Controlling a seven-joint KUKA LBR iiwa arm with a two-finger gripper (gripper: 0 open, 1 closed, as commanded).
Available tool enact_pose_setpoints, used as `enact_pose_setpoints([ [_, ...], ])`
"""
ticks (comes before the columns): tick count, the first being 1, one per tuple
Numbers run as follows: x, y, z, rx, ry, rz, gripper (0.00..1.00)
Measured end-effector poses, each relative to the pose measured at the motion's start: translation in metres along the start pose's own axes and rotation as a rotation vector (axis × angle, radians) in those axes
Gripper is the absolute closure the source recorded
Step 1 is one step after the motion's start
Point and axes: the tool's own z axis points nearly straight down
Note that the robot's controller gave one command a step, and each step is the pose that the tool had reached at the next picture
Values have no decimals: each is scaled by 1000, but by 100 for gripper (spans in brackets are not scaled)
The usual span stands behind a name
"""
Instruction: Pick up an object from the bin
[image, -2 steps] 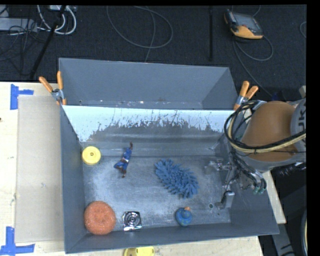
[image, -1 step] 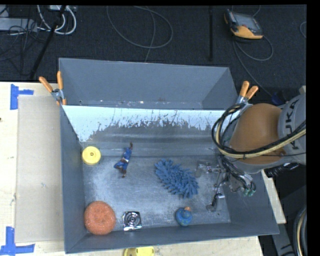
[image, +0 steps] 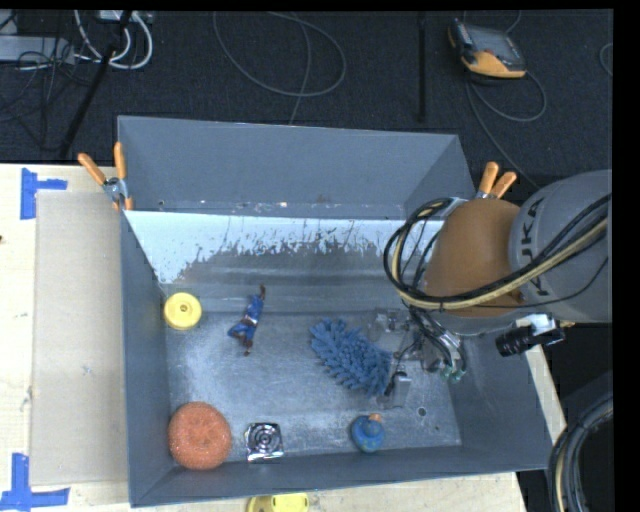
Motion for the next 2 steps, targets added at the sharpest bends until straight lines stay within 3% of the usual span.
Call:
enact_pose_setpoints([
  [1, -4, 35, 26, 0, 0, -247, 0],
  [2, -2, 48, 35, 0, 4, 268, 100],
])
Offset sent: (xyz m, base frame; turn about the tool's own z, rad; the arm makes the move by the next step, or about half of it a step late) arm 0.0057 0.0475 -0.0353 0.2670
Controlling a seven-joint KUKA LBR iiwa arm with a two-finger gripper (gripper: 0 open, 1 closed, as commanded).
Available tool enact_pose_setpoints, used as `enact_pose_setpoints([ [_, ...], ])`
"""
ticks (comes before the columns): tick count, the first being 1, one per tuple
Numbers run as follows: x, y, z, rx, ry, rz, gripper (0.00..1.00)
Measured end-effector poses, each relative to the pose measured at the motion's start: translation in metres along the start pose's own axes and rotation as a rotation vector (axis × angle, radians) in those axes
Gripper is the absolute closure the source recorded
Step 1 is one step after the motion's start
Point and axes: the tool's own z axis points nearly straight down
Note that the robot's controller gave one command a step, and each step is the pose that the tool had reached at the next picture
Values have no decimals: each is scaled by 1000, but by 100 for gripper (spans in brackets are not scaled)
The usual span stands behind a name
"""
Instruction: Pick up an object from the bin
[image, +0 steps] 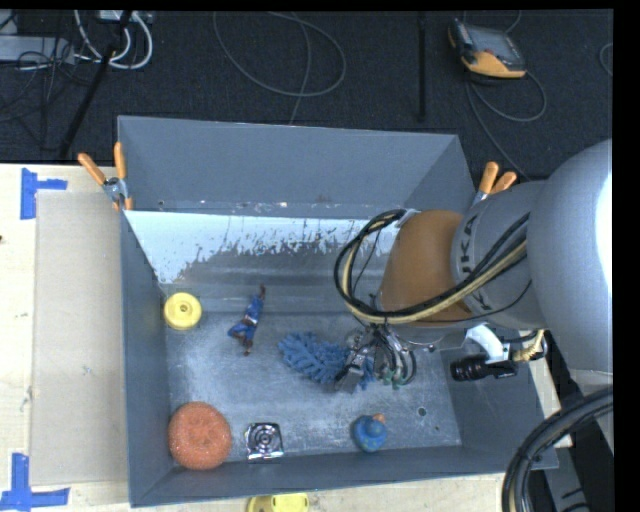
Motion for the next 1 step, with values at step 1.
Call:
enact_pose_setpoints([
  [1, 0, 0, 0, 0, 0, -2, 100],
])
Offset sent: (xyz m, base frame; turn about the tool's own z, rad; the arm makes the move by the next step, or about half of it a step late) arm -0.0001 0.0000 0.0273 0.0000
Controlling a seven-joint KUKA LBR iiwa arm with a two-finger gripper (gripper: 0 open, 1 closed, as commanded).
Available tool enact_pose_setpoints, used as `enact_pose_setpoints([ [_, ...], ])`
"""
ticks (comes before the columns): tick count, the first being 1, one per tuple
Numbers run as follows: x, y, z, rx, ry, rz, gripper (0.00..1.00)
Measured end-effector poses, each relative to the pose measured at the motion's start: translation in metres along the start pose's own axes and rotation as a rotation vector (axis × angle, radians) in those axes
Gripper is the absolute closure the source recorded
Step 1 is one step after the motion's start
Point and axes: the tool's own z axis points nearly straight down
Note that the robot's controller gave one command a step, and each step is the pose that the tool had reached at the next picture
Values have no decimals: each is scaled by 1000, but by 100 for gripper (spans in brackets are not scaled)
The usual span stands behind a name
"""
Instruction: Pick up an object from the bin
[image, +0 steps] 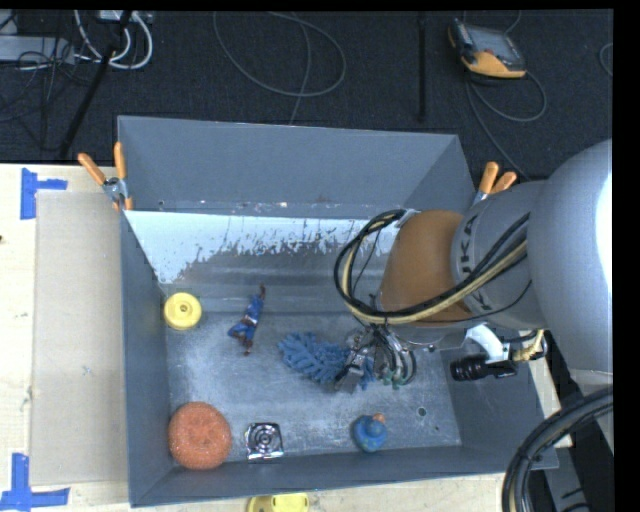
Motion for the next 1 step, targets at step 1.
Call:
enact_pose_setpoints([
  [1, 0, 0, -3, 1, 1, 0, 100],
])
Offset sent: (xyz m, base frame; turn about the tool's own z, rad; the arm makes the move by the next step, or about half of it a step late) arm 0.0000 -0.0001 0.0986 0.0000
